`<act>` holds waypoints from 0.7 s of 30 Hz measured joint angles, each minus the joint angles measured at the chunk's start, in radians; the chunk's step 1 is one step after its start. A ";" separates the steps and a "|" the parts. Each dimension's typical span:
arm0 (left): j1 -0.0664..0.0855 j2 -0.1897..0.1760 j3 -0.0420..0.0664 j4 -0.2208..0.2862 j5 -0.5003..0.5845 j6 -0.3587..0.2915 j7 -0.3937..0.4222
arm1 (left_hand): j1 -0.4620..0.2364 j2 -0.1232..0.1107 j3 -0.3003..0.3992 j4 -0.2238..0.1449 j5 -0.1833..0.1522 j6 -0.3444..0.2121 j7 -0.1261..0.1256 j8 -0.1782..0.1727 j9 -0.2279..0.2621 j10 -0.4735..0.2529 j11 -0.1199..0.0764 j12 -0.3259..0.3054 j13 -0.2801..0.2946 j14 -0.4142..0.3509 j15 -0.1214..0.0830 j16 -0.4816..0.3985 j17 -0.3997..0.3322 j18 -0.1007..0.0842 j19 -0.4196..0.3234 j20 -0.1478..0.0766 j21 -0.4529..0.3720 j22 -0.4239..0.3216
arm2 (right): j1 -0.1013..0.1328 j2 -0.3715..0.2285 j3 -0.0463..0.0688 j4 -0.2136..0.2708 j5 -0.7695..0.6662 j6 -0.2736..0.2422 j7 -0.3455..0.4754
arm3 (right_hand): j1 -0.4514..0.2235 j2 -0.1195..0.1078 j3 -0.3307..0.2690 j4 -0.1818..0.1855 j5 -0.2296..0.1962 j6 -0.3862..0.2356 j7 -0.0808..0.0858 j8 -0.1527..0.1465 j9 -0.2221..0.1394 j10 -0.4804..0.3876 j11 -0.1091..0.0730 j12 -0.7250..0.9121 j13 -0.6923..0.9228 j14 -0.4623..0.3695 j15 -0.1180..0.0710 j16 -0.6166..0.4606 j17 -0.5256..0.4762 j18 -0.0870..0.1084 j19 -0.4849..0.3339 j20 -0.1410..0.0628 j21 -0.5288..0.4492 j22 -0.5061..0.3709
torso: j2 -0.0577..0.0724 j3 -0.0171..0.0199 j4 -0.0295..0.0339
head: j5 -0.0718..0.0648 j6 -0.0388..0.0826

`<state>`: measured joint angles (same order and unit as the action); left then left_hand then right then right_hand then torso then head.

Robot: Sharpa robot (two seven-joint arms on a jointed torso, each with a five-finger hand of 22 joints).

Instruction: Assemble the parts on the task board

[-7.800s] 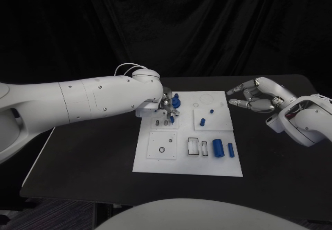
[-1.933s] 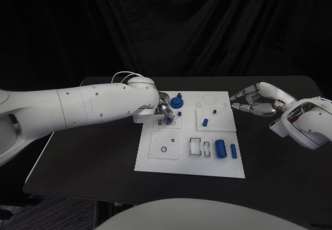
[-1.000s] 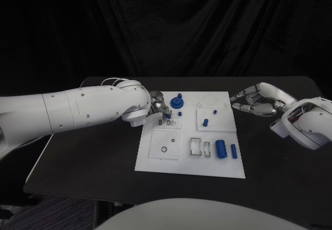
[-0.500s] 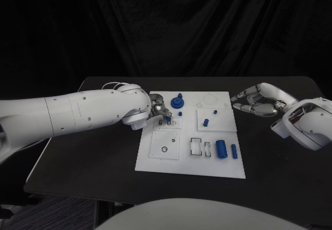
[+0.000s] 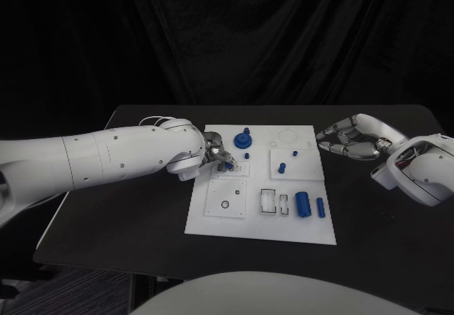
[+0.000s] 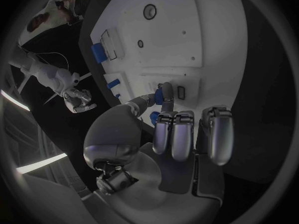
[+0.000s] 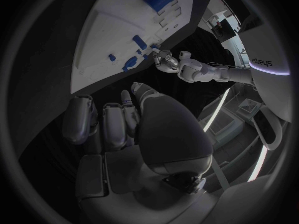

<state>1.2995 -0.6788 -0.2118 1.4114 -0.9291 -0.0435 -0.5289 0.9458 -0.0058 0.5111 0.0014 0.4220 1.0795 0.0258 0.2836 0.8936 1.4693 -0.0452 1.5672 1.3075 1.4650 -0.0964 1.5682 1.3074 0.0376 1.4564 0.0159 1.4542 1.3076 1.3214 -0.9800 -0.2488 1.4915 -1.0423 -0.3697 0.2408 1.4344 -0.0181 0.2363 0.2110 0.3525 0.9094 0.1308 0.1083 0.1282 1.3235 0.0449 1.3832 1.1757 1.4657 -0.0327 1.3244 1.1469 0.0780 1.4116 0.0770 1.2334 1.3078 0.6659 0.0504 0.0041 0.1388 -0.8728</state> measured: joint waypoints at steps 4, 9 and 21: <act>-0.003 -0.001 0.001 0.000 0.000 0.000 0.000 | 0.000 0.000 0.000 0.000 -0.002 0.001 0.001 0.001 0.002 0.000 0.000 0.000 0.000 0.000 0.000 0.000 0.000 0.000 -0.004 -0.004 0.000 0.000 | 0.000 0.000 0.000 0.000 0.000 0.001 -0.001 | 0.000 0.000 0.000 0.000 0.000 0.000 0.000 0.000 0.000 0.000 0.000 0.000 0.000 0.000 0.000 0.000 -0.001 0.000 0.000 0.000 0.000 0.000 | 0.000 0.0000 0.0001 | 0.003 0.000; -0.009 0.000 0.004 -0.002 0.000 -0.003 0.004 | 0.000 0.000 0.000 0.000 -0.002 0.001 0.002 0.001 0.003 0.000 0.000 0.000 0.000 0.000 0.000 0.000 0.000 0.000 -0.004 -0.004 0.000 0.000 | 0.000 0.001 0.000 0.000 0.000 0.003 -0.003 | 0.000 0.000 0.003 -0.003 0.007 0.000 0.000 0.000 -0.001 0.000 0.000 0.000 0.000 0.000 0.000 0.000 -0.001 0.000 0.000 0.000 -0.004 0.000 | 0.000 0.0000 0.0002 | 0.003 0.000; -0.023 0.002 0.008 -0.006 0.000 -0.023 0.028 | 0.000 0.000 0.003 0.003 -0.002 0.002 0.003 -0.001 0.003 -0.002 -0.002 0.000 0.000 0.000 0.000 0.000 0.000 0.000 -0.003 -0.003 -0.004 0.000 | 0.000 0.001 0.000 0.000 0.000 0.006 -0.006 | 0.000 0.000 0.003 -0.003 0.007 0.000 0.000 0.000 -0.001 0.000 0.000 0.000 0.000 0.000 0.000 -0.004 -0.001 0.000 0.000 0.000 -0.004 0.000 | 0.000 0.0000 0.0003 | 0.000 0.000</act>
<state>1.2766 -0.6769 -0.2042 1.4058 -0.9288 -0.0661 -0.5010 0.9456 -0.0060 0.5138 0.0041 0.4203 1.0819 0.0285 0.2822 0.8969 1.4673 -0.0472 1.5672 1.3074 1.4650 -0.0963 1.5682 1.3074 0.0377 1.4529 0.0125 1.4502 1.3074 1.3214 -0.9792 -0.2488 1.4916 -1.0423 -0.3632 0.2350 1.4342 -0.0183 0.2390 0.2083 0.3595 0.9094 0.1308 0.1083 0.1275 1.3235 0.0449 1.3832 1.1760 1.4657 -0.0327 1.3204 1.1460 0.0780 1.4116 0.0769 1.2293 1.3076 0.6659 0.0504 0.0044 0.1393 -0.8728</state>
